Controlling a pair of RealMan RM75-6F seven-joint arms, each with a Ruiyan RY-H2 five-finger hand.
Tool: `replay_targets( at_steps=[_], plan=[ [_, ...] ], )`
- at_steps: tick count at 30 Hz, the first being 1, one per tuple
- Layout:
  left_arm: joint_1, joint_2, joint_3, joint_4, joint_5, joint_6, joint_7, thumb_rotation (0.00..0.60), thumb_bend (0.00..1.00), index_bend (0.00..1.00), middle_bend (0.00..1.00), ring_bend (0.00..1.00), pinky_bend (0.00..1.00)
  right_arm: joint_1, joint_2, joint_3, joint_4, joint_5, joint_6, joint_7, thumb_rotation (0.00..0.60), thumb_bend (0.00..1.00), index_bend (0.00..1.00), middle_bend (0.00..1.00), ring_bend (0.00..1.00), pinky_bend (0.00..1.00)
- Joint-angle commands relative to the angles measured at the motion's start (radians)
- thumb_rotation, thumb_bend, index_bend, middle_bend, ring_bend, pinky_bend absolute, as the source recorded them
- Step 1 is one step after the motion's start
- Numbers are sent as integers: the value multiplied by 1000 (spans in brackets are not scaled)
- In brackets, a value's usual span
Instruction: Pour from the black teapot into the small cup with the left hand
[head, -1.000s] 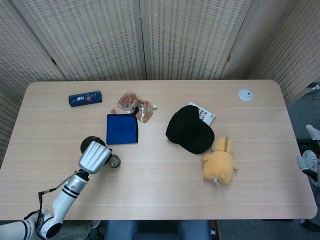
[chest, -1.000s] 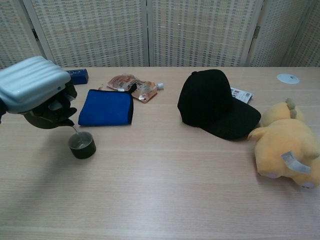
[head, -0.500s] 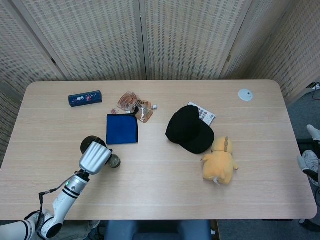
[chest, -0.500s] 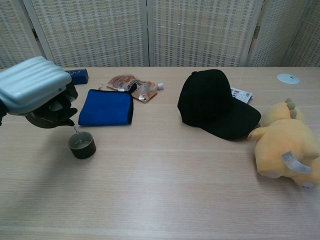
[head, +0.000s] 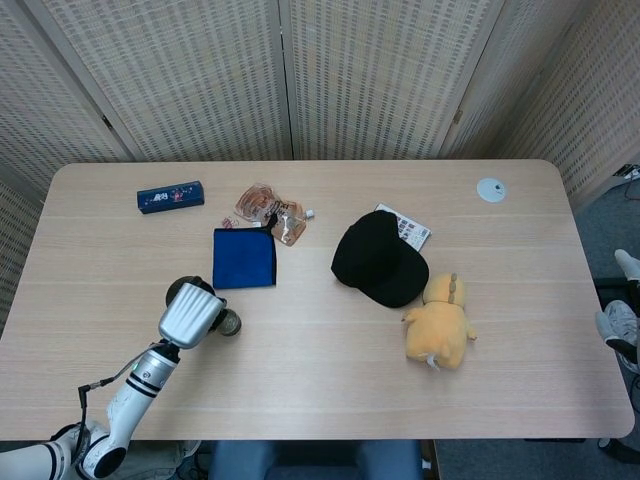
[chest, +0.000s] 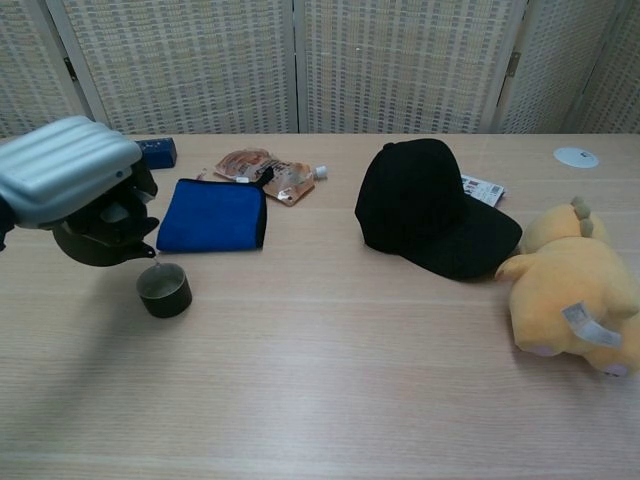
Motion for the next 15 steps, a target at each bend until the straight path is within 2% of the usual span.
replay_targets(
  at_steps=[1, 9, 15],
  plan=[
    [2, 9, -6, -14, -13, -9, -27, 593, 399, 916, 1000, 932, 569, -1, -1, 0, 0, 2, 0, -1, 600, 270, 141, 209, 84, 71],
    [8, 13, -16, -27, -30, -8, -133, 594, 400, 916, 1000, 932, 569, 1, -2, 1, -3, 4, -3, -4, 600, 270, 141, 209, 84, 71],
    [13, 26, -44, -46, -52, 4, -218, 594, 399, 916, 1000, 932, 569, 2, -4, 2, -4, 6, -6, -8, 600, 270, 141, 209, 84, 71]
  ],
)
